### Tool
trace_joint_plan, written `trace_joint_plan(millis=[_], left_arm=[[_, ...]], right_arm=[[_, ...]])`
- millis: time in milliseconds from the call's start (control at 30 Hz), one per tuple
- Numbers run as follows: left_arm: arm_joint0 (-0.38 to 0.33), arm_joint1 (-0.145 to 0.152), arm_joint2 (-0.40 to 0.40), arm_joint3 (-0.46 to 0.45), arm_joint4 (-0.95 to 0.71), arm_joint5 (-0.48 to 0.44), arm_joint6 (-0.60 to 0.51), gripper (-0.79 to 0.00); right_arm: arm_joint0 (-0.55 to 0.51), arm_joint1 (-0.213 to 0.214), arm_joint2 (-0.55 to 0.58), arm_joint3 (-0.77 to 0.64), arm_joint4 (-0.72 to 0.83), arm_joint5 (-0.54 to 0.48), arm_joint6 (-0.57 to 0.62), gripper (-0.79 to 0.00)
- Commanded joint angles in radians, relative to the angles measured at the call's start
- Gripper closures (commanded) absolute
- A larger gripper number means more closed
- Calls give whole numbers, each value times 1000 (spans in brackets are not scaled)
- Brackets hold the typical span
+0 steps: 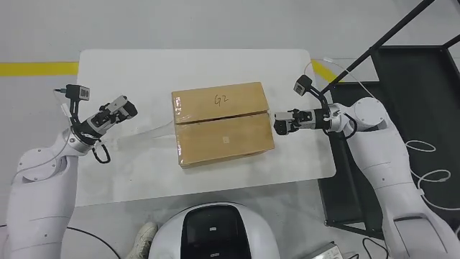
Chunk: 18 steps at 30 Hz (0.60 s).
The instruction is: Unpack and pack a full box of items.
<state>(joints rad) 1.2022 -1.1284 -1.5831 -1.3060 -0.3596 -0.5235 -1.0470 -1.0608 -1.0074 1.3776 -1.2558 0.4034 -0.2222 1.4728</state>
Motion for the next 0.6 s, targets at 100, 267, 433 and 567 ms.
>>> trace_joint_plan(millis=[100, 267, 433, 567], left_arm=[[0, 0, 0, 0, 0, 0, 0, -785], [0, 0, 0, 0, 0, 0, 0, -785], [0, 0, 0, 0, 0, 0, 0, -785], [0, 0, 0, 0, 0, 0, 0, -785]], right_arm=[[36, -6, -24, 76, 65, -47, 38, -785], [96, -18, -75, 180, 69, -97, 28, -785], [151, -34, -138, 266, 45, -140, -15, -785], [183, -43, -169, 309, 43, -164, -39, -785]])
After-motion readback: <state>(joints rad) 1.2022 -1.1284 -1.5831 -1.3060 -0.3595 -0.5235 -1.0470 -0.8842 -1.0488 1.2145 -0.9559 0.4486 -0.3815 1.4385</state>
